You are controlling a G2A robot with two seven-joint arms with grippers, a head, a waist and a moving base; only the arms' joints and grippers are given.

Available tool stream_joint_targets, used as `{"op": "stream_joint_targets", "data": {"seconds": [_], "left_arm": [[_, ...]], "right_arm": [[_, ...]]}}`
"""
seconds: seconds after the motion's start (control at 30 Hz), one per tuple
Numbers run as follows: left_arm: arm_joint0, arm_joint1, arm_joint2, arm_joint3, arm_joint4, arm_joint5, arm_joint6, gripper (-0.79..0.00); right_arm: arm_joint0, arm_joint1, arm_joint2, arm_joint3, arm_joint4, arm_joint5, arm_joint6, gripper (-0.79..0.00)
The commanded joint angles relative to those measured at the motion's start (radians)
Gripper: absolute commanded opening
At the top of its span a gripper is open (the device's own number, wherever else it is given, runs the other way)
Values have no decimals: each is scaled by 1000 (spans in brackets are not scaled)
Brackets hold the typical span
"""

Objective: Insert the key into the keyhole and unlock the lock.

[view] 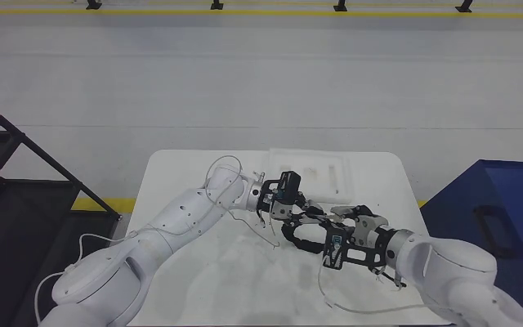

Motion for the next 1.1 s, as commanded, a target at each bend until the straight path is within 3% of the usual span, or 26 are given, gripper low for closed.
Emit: {"op": "stream_joint_targets", "data": {"seconds": [0.0,0.17,0.43,0.87,1.07], "left_arm": [[0,1,1,0,-2,0,0,-785],[-1,1,6,-1,-6,0,0,-785],[-7,-4,18,1,-7,0,0,-785],[-25,-12,37,12,20,4,4,-785],[-29,-12,36,20,69,35,35,-785]], "right_arm": [[-8,0,4,-1,-7,-2,-7,-591],[-27,-2,20,-2,18,9,-27,-785],[-40,-9,47,21,174,73,-1,-785],[17,-22,48,30,555,233,270,-785],[61,-28,26,63,747,377,417,-785]]}}
